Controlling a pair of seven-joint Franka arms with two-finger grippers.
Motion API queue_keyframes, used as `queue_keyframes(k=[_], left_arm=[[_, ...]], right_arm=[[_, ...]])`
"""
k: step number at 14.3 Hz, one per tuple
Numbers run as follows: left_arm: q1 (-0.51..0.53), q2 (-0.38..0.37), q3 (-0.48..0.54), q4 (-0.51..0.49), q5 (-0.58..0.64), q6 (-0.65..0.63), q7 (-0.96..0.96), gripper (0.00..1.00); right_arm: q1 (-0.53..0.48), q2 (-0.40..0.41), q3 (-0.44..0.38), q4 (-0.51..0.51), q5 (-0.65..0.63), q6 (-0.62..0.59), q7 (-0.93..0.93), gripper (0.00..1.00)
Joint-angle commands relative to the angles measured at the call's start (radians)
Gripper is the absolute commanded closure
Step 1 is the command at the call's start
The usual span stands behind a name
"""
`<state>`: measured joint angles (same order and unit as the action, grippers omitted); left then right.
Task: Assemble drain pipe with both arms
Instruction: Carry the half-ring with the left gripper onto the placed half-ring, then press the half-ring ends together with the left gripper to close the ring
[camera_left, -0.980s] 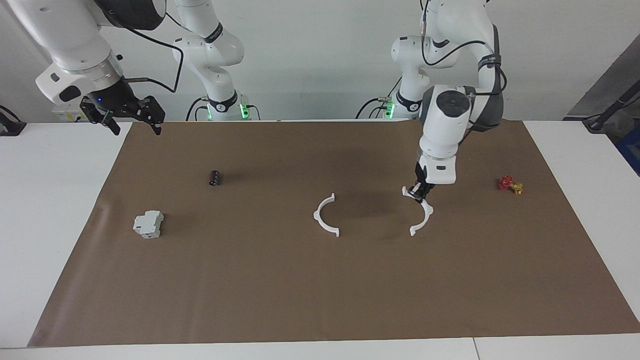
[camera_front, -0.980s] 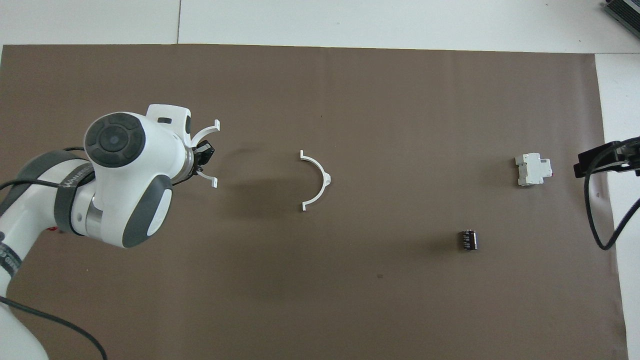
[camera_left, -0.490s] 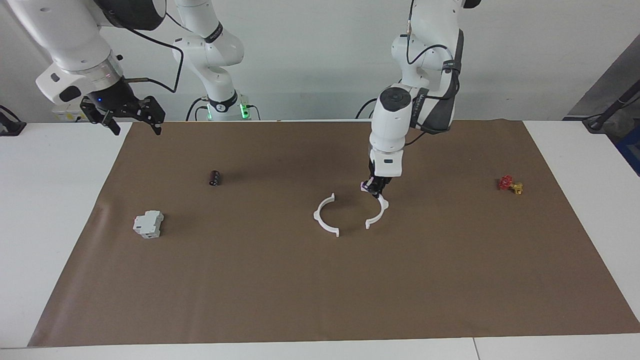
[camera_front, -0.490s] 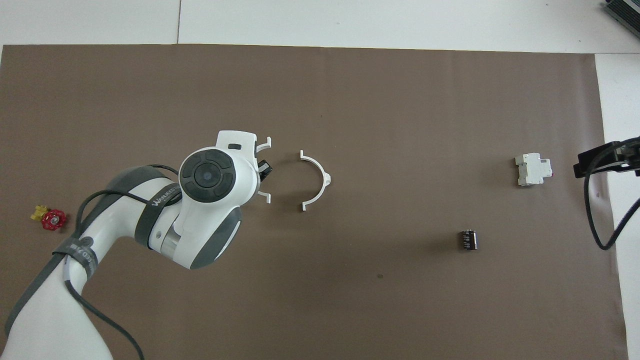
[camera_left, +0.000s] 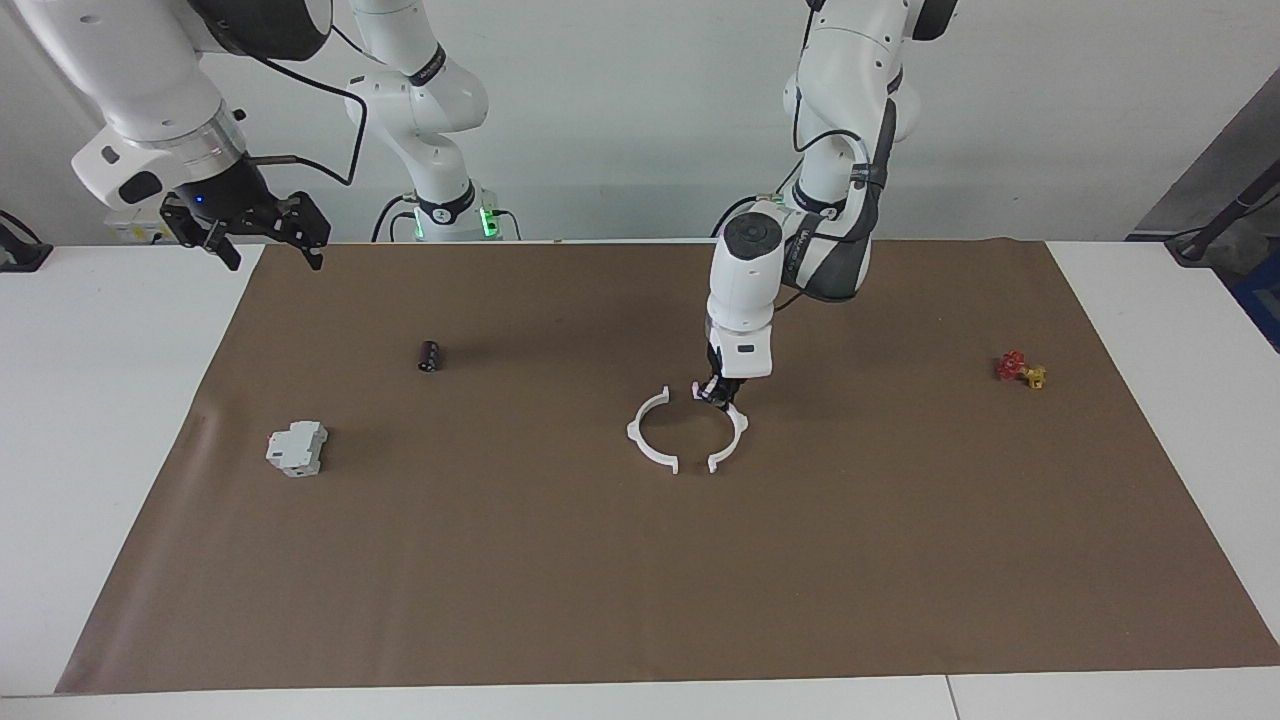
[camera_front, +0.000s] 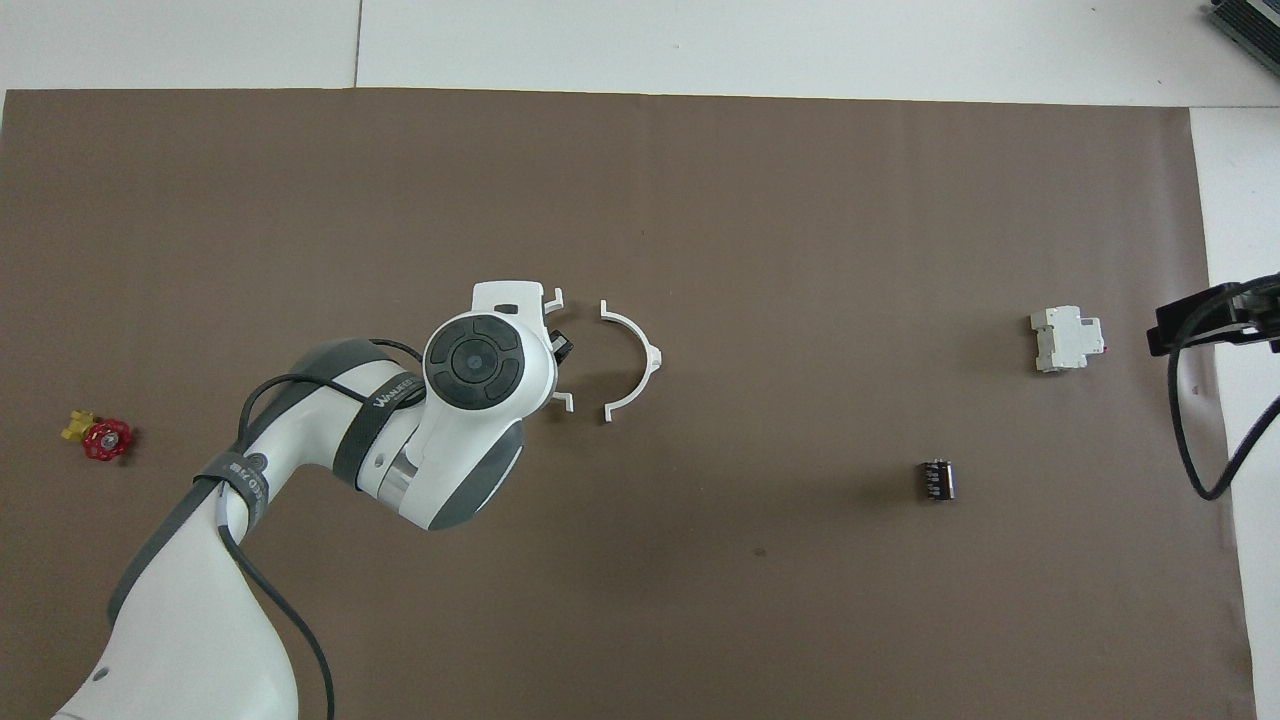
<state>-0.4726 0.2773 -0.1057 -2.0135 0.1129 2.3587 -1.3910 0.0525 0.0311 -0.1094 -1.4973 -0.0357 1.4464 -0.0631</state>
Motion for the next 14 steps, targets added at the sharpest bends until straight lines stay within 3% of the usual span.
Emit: queue_keyframes(k=[1,14], left_arm=[[-0.047,0.014,0.017,0.015,0.022,0.007,-0.060,1.00],[-0.083,0.056,0.018,0.013,0.030,0.073,-0.091,1.00]], right_arm=[[-0.003,-0.027,0.001,-0.037,0.019,0.026,-0.004,0.00],[-0.003,-0.027,0.001,-0.037,0.019,0.025,-0.004,0.00]])
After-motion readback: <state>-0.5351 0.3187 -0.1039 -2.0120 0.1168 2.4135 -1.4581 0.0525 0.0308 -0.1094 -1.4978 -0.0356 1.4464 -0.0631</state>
